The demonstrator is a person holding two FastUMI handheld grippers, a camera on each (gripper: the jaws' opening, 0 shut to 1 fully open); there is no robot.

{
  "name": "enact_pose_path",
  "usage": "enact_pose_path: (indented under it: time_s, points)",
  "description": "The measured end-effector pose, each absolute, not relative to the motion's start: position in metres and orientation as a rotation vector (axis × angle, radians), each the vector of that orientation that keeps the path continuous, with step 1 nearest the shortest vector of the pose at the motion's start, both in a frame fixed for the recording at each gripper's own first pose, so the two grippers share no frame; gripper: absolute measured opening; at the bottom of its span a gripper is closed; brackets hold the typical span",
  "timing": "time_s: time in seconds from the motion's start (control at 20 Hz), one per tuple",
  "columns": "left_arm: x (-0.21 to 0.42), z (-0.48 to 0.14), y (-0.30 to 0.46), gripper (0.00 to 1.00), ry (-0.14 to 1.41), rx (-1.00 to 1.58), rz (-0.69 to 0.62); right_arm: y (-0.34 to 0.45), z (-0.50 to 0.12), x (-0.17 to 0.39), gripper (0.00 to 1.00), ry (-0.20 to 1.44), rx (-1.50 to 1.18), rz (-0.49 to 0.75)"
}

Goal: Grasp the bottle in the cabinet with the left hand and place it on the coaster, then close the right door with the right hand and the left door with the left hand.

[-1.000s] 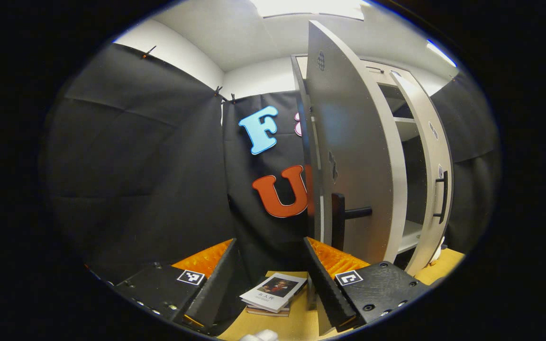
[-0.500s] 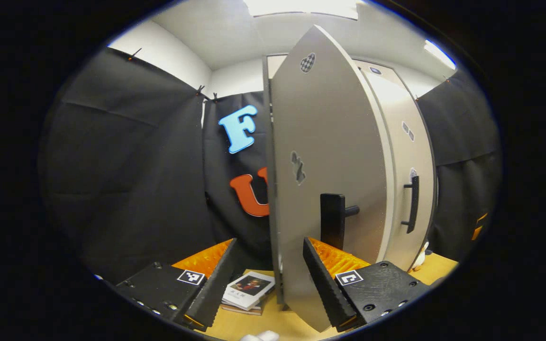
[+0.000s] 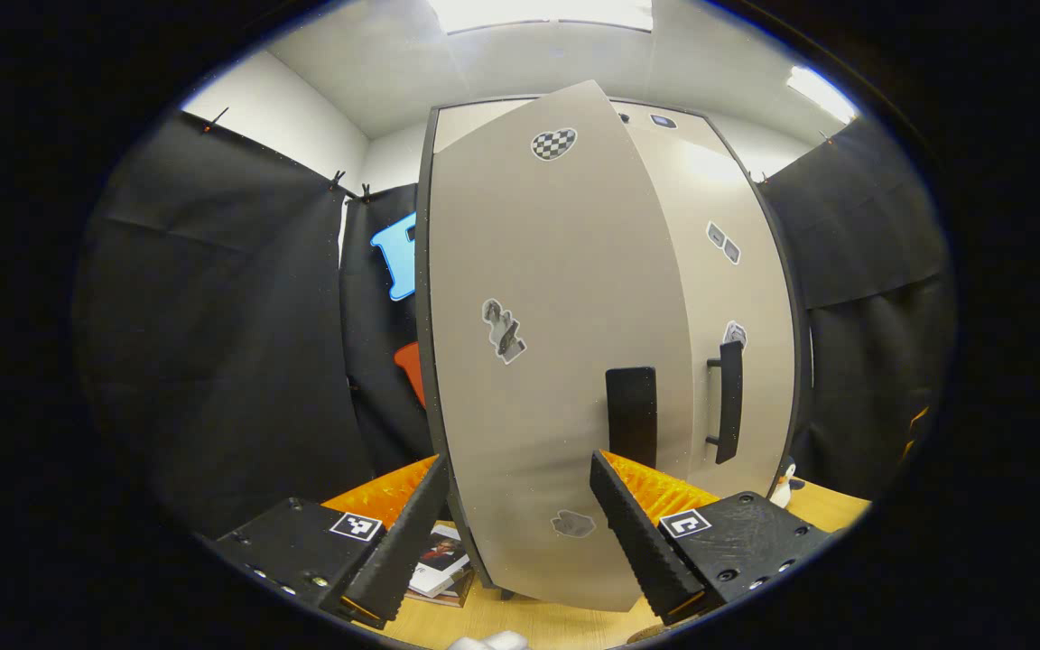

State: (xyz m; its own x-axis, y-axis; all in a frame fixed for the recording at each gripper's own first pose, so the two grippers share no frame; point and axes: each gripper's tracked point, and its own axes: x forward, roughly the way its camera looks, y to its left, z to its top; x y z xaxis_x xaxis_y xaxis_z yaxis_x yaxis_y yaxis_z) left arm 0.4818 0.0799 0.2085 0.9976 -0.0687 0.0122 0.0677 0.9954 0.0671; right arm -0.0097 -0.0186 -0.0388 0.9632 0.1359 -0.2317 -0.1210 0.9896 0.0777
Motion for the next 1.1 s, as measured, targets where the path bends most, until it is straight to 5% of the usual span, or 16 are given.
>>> enact_pose_path:
  time_s: [1.1]
  points:
    - [0.354, 0.168, 0.11, 0.95, 0.059, 0.034, -0.034, 0.018, -0.011, -0.001, 0.77, 0.105, 0.011, 0.032]
